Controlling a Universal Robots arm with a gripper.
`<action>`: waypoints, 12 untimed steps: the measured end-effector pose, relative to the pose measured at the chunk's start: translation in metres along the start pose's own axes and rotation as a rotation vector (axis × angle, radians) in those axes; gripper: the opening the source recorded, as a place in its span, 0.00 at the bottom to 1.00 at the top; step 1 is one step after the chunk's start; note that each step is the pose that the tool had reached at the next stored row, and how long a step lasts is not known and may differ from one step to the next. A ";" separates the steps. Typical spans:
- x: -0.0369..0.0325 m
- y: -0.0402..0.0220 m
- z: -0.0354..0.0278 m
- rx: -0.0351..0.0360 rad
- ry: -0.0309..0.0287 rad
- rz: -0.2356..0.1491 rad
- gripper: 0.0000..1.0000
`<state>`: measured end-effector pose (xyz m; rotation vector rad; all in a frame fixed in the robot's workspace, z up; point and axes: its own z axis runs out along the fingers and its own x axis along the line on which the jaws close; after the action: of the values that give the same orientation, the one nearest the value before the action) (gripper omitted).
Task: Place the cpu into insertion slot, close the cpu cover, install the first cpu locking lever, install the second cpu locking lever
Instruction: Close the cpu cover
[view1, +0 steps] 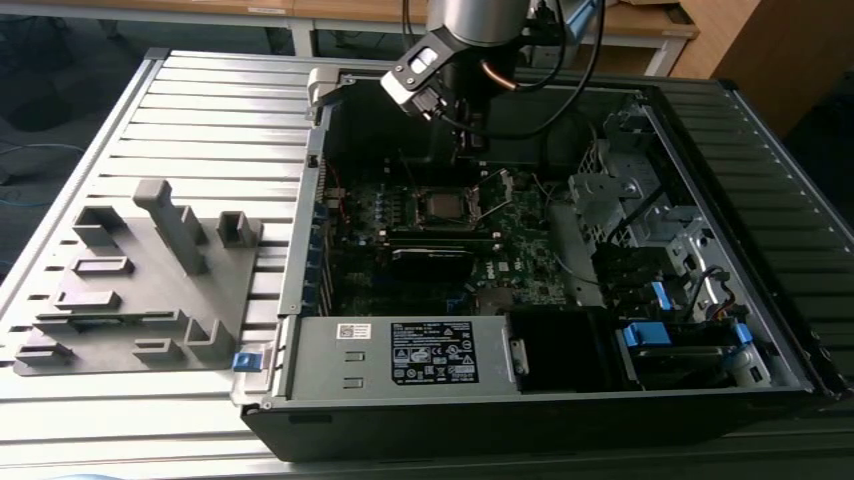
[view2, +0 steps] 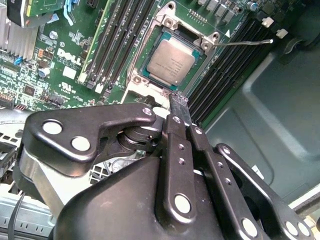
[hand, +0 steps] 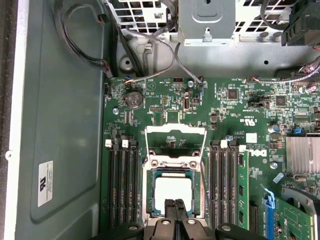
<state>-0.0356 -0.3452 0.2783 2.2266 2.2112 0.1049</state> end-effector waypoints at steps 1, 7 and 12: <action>0.0000 0.0009 0.0000 0.0000 0.0000 0.000 0.11; 0.0003 0.0090 0.0005 0.0000 0.0000 0.000 0.11; 0.0007 0.0189 0.0010 0.0000 0.0001 0.000 0.11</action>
<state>-0.0167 -0.3446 0.2783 2.2265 2.2113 0.1050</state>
